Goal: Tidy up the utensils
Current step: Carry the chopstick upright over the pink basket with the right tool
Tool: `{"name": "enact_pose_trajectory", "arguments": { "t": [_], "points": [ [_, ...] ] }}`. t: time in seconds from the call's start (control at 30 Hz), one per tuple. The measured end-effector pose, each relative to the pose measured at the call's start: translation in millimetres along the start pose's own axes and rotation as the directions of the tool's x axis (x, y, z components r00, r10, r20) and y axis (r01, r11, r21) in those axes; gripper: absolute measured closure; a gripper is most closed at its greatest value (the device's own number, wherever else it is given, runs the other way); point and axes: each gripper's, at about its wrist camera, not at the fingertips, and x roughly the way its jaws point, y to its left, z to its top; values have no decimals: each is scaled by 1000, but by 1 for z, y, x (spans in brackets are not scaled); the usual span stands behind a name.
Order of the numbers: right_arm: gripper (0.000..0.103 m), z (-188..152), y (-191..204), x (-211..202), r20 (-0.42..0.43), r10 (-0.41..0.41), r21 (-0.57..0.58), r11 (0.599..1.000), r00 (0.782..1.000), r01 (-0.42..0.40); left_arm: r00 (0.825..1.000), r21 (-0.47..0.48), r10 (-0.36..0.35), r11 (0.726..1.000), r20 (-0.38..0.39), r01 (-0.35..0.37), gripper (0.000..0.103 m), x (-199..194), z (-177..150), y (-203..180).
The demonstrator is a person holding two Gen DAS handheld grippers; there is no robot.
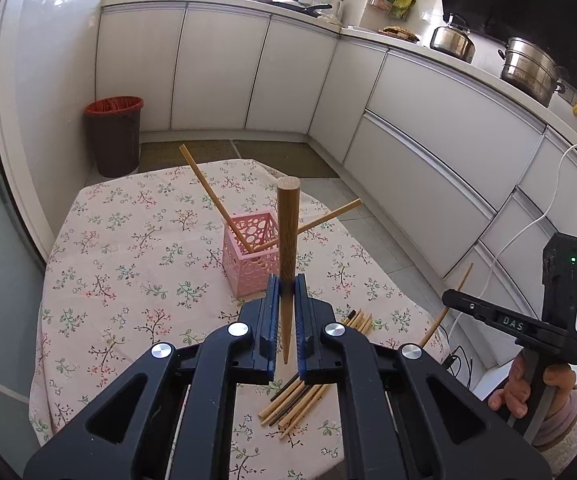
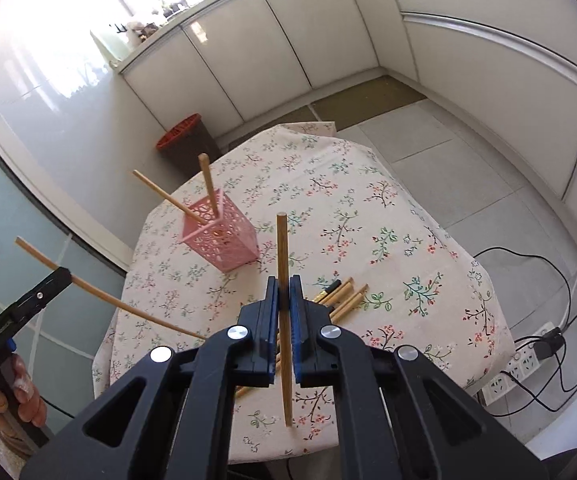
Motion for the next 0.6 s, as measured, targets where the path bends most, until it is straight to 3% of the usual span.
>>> {"name": "enact_pose_trajectory", "arguments": {
  "t": [0.17, 0.33, 0.47, 0.6],
  "points": [
    [97, 27, 32, -37, 77, 91, -52, 995, 993, -87, 999, 6, 14, 1000, 47, -14, 96, -12, 23, -6],
    [97, 73, 73, -64, 203, 167, -130, 981, 965, -143, 992, 18, 40, 999, 122, -43, 96, -24, 59, -13],
    [97, 111, 100, -59, 292, 193, -170, 974, 937, -148, 982, 28, 81, 996, 171, -87, 96, -22, 84, -16],
    [97, 136, 116, -31, 342, 171, -191, 975, 924, -110, 978, 8, 101, 995, 185, -104, 96, -8, 101, -9]
  ]
}}
